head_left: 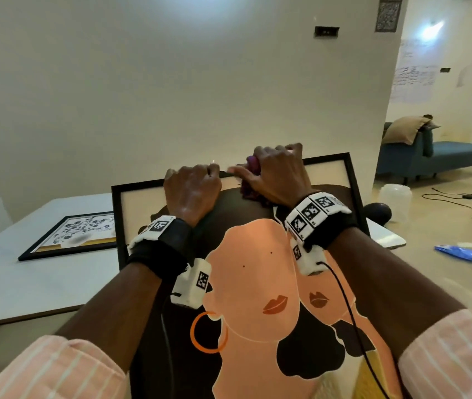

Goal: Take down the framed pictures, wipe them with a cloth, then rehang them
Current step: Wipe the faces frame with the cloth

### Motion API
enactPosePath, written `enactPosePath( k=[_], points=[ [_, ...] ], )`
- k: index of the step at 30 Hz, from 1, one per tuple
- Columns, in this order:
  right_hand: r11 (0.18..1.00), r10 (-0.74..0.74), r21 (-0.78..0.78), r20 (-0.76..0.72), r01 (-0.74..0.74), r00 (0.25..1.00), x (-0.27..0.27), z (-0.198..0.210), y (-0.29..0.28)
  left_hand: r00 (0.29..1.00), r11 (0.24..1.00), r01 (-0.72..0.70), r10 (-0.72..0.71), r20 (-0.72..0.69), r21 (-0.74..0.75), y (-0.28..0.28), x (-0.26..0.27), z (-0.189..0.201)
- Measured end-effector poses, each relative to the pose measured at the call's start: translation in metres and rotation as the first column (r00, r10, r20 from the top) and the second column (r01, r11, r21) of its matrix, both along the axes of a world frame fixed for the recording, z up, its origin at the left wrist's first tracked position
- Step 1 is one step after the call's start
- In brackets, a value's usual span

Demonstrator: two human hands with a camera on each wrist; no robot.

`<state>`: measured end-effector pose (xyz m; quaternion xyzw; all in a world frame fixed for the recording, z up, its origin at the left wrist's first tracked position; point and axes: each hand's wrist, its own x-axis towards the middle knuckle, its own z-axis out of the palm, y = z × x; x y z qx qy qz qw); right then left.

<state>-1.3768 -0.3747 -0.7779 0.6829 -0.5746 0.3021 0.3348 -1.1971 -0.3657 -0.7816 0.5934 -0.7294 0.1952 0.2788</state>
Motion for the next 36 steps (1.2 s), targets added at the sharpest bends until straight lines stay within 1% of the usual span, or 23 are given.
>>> enactPosePath(
  k=[2,3,5,7,9,10,11,12,13,15,16,17,18,19,20,22,25,27,29,32,36],
  points=[
    [0.999,0.035,0.040,0.011,-0.036,0.999,-0.011,0.000,-0.002,1.000,1.000,-0.007,0.007,0.015,-0.007,0.000,0.005,-0.003],
    [0.998,0.035,0.052,0.030,-0.037,0.999,-0.021,0.001,-0.004,1.000,1.000,-0.015,0.015,0.001,-0.013,-0.001,0.009,-0.003],
    [0.998,0.029,0.048,0.095,-0.034,0.995,-0.051,0.002,-0.011,0.995,1.000,-0.025,0.024,-0.095,-0.016,-0.003,0.013,-0.003],
    [1.000,0.012,0.024,0.196,-0.017,0.981,-0.082,0.001,-0.015,0.987,0.999,-0.023,0.019,-0.157,-0.026,-0.006,0.011,-0.003],
    [0.999,0.019,0.032,0.353,-0.032,0.935,-0.104,-0.002,-0.018,0.988,1.000,-0.006,0.004,-0.152,-0.018,-0.010,0.004,-0.005],
    [0.998,0.032,0.029,0.452,-0.051,0.892,-0.110,-0.004,-0.019,0.990,1.000,0.005,-0.006,-0.142,-0.011,-0.012,0.001,-0.005],
    [0.998,0.047,0.003,0.554,-0.058,0.831,-0.114,-0.005,-0.020,0.991,1.000,0.014,-0.015,-0.130,-0.006,-0.015,-0.002,-0.006],
    [0.998,0.062,-0.043,0.654,-0.044,0.754,-0.118,-0.007,-0.021,0.993,1.000,0.019,-0.020,-0.114,-0.005,-0.017,-0.005,-0.008],
    [0.995,0.079,-0.100,0.748,-0.006,0.658,-0.121,-0.008,-0.022,0.996,1.000,0.019,-0.019,-0.092,-0.008,-0.020,-0.008,-0.009],
    [0.970,0.123,-0.203,0.886,0.136,0.447,-0.127,-0.011,-0.020,0.998,0.999,0.020,-0.022,-0.051,-0.041,-0.026,-0.011,-0.015],
    [0.942,0.150,-0.248,0.914,0.225,0.377,-0.129,-0.012,-0.018,0.998,0.998,0.026,-0.029,-0.063,-0.055,-0.031,-0.009,-0.019],
    [0.909,0.177,-0.289,0.921,0.301,0.348,-0.128,-0.017,-0.015,0.993,0.997,0.042,-0.048,-0.105,-0.065,-0.036,-0.007,-0.024],
    [0.883,0.198,-0.323,0.914,0.341,0.355,-0.124,-0.021,-0.010,0.985,0.995,0.065,-0.076,-0.155,-0.075,-0.040,-0.006,-0.029],
    [0.875,0.207,-0.347,0.898,0.337,0.388,-0.115,-0.028,-0.005,0.978,0.993,0.086,-0.099,-0.186,-0.075,-0.044,-0.006,-0.035],
    [0.883,0.206,-0.358,0.876,0.303,0.436,-0.103,-0.039,0.000,0.975,0.993,0.102,-0.113,-0.192,-0.066,-0.049,-0.006,-0.041],
    [0.912,0.223,-0.369,0.812,0.179,0.540,-0.071,-0.069,0.011,0.977,0.992,0.121,-0.123,-0.175,-0.021,-0.059,-0.009,-0.054],
    [0.936,0.268,-0.352,0.692,-0.010,0.671,-0.023,-0.119,0.027,0.978,0.989,0.132,-0.120,-0.172,0.062,-0.077,-0.015,-0.066],
    [0.949,0.272,-0.297,0.597,-0.107,0.755,0.002,-0.148,0.033,0.975,0.984,0.145,-0.124,-0.185,0.107,-0.089,-0.018,-0.071],
    [0.956,0.277,-0.228,0.494,-0.184,0.824,0.019,-0.169,0.036,0.976,0.980,0.143,-0.116,-0.186,0.141,-0.102,-0.018,-0.075],
    [0.960,0.279,-0.112,0.405,-0.256,0.871,0.033,-0.188,0.036,0.979,0.979,0.133,-0.106,-0.172,0.156,-0.116,-0.016,-0.083],
    [0.968,0.230,0.002,0.404,-0.252,0.886,0.042,-0.206,0.032,0.975,0.978,0.137,-0.105,-0.193,0.160,-0.130,-0.011,-0.095]
  ],
)
